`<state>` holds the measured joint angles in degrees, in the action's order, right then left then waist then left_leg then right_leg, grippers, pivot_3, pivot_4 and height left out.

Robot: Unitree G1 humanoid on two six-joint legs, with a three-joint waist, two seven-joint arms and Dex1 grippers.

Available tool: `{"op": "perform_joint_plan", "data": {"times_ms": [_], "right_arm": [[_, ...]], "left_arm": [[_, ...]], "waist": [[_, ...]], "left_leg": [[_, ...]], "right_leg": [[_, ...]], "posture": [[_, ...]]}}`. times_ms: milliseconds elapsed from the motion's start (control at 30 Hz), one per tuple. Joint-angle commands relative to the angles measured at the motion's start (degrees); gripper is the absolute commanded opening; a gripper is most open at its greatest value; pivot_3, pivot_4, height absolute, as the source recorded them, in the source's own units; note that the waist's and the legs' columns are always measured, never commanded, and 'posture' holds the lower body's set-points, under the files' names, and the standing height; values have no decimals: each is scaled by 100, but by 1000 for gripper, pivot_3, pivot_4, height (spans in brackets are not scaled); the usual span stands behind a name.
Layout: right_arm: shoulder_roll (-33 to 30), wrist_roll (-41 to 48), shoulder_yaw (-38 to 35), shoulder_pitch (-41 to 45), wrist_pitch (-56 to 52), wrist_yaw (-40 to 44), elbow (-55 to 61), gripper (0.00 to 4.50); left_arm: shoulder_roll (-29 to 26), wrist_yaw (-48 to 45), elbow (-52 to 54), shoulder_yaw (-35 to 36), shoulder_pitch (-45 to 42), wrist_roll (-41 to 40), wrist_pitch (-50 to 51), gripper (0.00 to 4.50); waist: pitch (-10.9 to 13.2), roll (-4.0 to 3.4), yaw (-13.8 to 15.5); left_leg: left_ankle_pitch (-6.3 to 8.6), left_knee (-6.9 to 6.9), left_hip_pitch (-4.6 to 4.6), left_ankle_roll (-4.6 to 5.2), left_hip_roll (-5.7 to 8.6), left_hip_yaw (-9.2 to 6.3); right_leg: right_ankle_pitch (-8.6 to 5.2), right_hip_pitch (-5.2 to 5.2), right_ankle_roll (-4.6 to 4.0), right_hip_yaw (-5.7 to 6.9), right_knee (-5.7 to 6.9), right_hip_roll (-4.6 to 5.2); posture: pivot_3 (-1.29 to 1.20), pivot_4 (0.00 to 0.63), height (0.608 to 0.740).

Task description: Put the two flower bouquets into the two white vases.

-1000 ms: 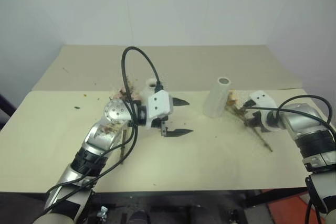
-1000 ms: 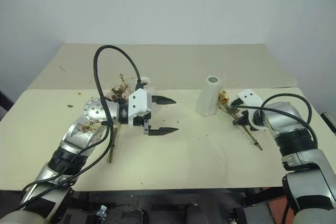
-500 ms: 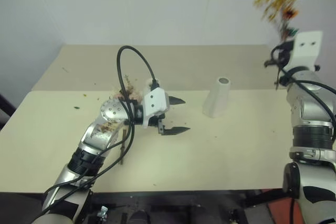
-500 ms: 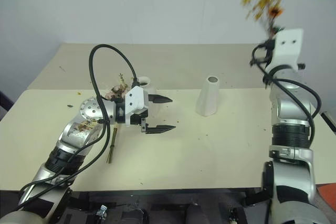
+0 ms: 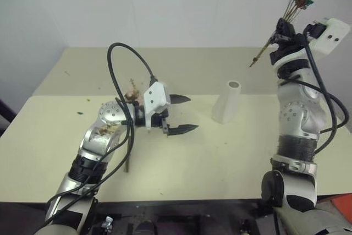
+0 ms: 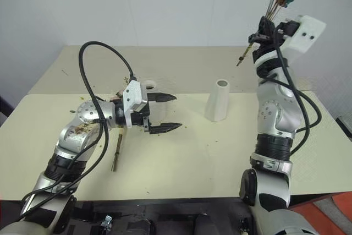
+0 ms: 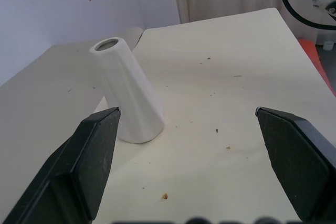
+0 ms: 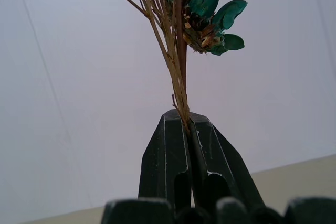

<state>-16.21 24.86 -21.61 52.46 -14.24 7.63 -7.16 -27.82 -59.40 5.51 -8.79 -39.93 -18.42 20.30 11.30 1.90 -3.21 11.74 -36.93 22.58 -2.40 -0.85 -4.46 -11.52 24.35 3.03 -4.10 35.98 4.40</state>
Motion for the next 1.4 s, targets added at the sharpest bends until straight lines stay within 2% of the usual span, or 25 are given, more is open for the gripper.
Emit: {"op": "perform_joint_plan", "data": {"times_ms": [33, 600, 1133, 1233, 1400], "right_arm": [[-20, -10, 152, -10, 175, 153, 176, 41], [209, -205, 659, -563, 126, 165, 216, 41], [441, -639, 964, -971, 895, 440, -203, 41], [470, -630, 971, -996, 1012, 529, -191, 792], [464, -677, 1045, -1052, 998, 612, -61, 2502]], "left_arm": [[-53, 24, 275, 115, -99, -111, 41, 4500], [-95, 129, 521, 95, -42, -96, 219, 4500], [-134, 215, 673, 154, 6, -144, 341, 4500], [-127, 230, 656, 145, -4, -138, 340, 4500], [-140, 212, 607, 134, 1, -118, 279, 4500]], "waist": [[0, 0, -12], [0, 0, -73], [0, -1, -78], [0, -1, -78], [0, -1, -79]], "left_leg": [[0, 0, 0, 0, 0, 0], [0, 1, -1, 0, 0, -1], [0, 2, -1, 0, 0, -1], [0, 2, -2, 0, 0, -1], [0, 3, -2, 0, -1, -1]], "right_leg": [[0, 0, 0, 0, 0, 0], [0, 0, 0, 0, 0, 0], [0, 0, 1, 0, -1, -1], [0, 0, 1, 0, -1, -1], [0, 0, 1, 0, -1, -1]], "posture": [[0, 150, 740], [0, 150, 740], [0, 150, 740], [0, 150, 740], [0, 150, 740]]}}
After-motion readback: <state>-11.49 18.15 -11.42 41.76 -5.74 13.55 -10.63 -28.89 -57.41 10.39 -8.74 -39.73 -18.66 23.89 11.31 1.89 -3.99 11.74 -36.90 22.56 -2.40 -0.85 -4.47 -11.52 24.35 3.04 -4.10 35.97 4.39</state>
